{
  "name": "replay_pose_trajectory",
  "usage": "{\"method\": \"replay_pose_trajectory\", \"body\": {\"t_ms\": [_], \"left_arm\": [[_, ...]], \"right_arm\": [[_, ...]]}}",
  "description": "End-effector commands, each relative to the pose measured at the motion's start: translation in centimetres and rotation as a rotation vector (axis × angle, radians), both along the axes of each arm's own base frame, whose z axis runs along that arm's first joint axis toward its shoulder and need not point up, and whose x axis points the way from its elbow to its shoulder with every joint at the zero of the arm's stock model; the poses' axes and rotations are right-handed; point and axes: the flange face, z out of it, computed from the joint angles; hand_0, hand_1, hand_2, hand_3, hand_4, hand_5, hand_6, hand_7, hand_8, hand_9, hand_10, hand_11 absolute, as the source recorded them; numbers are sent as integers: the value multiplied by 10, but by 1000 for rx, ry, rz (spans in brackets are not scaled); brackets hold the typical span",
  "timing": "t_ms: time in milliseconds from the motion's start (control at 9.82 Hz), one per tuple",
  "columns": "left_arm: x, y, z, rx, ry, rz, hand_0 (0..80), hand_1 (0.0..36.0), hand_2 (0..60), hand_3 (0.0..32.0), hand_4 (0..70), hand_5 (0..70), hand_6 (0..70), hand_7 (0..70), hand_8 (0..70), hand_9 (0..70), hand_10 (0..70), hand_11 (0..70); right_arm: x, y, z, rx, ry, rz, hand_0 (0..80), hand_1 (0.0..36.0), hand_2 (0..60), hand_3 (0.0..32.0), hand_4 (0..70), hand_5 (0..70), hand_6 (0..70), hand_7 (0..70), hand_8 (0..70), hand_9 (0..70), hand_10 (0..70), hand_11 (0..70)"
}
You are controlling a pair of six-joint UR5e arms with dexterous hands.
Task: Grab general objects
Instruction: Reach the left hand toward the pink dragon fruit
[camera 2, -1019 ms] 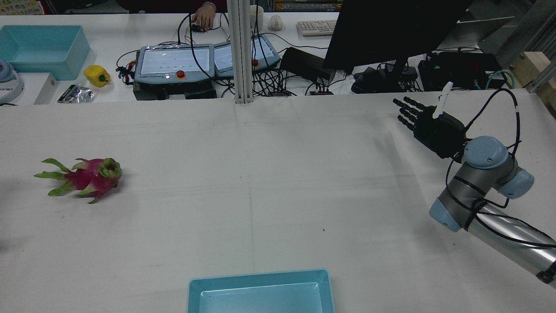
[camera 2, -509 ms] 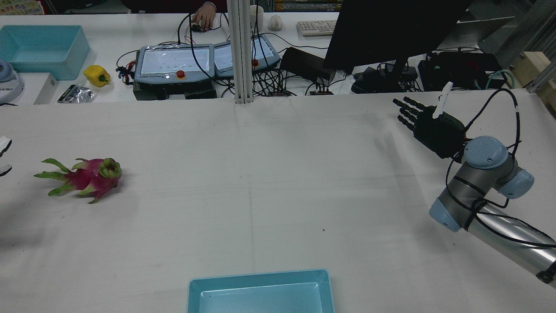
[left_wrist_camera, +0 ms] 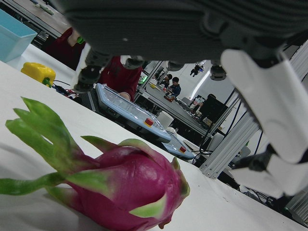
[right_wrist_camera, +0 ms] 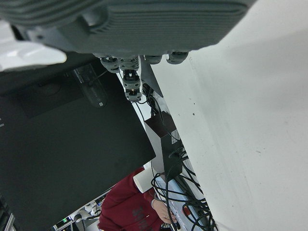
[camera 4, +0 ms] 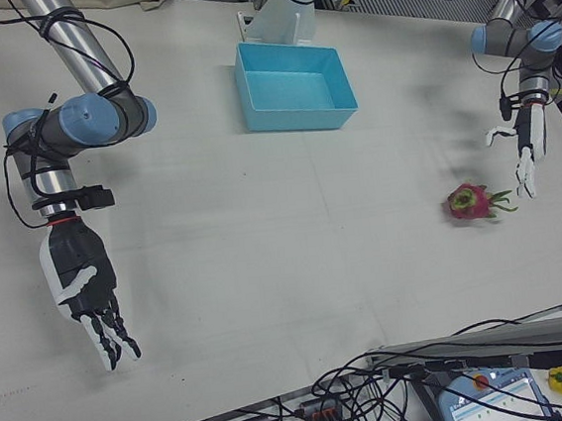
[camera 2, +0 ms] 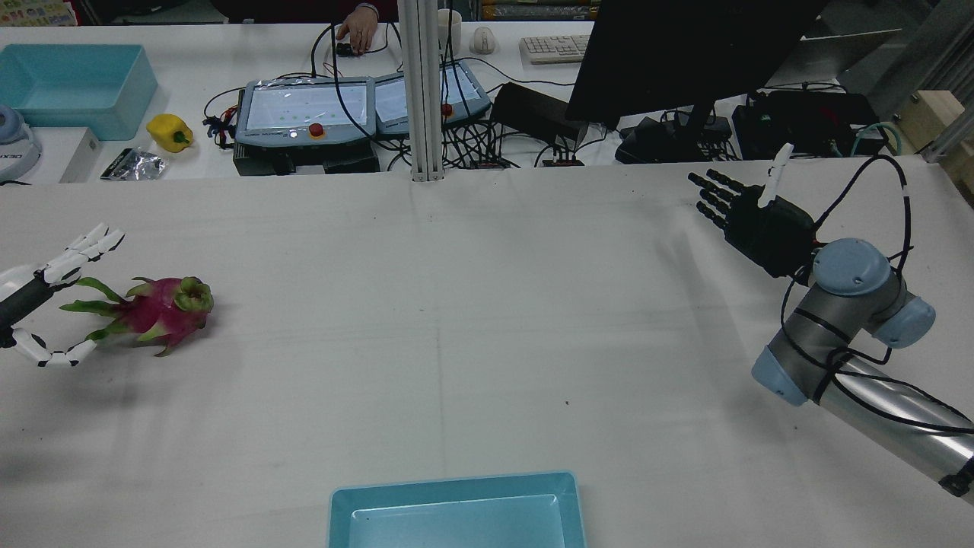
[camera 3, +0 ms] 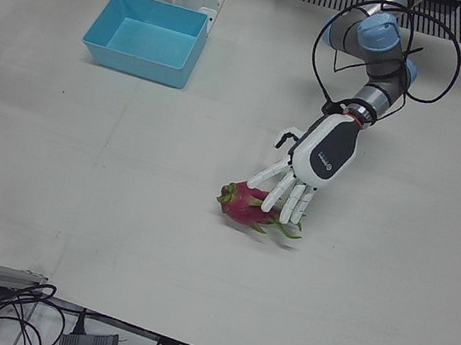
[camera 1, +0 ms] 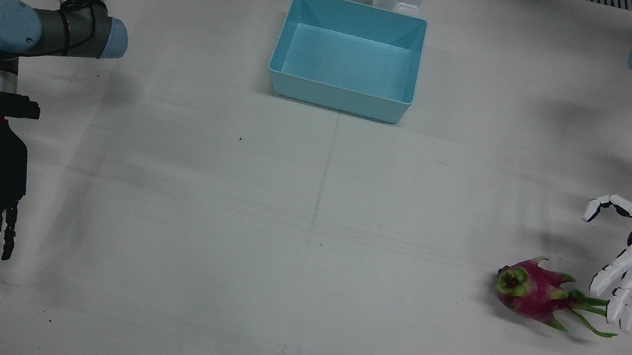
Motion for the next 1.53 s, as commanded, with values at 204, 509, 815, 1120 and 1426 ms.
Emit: {"method": "replay_pose_trajectory", "body": {"t_ms": [204,509,815,1120,1426], "left_arm": [[59,-16,-53,-1,-146,55,477,217,340,320,0,0,0,0,0,0,0,0],[66,-21,-66,6,-215,14,485,250,424,320,0,0,0,0,0,0,0,0],[82,-12,-65,-6,-217,-6,500,266,404,320,0,0,0,0,0,0,0,0],[96,-24,-86,18,-268,-27,500,265,413,320,0,0,0,0,0,0,0,0],[105,-31,-82,13,-288,-26,502,250,342,320,0,0,0,0,0,0,0,0]], "right_arm": [[0,0,0,0,0,0,0,0,0,0,0,0,0,0,0,0,0,0],[0,0,0,0,0,0,0,0,0,0,0,0,0,0,0,0,0,0],[0,0,0,0,0,0,0,0,0,0,0,0,0,0,0,0,0,0],[0,0,0,0,0,0,0,0,0,0,0,0,0,0,0,0,0,0],[0,0,0,0,0,0,0,0,0,0,0,0,0,0,0,0,0,0]]}}
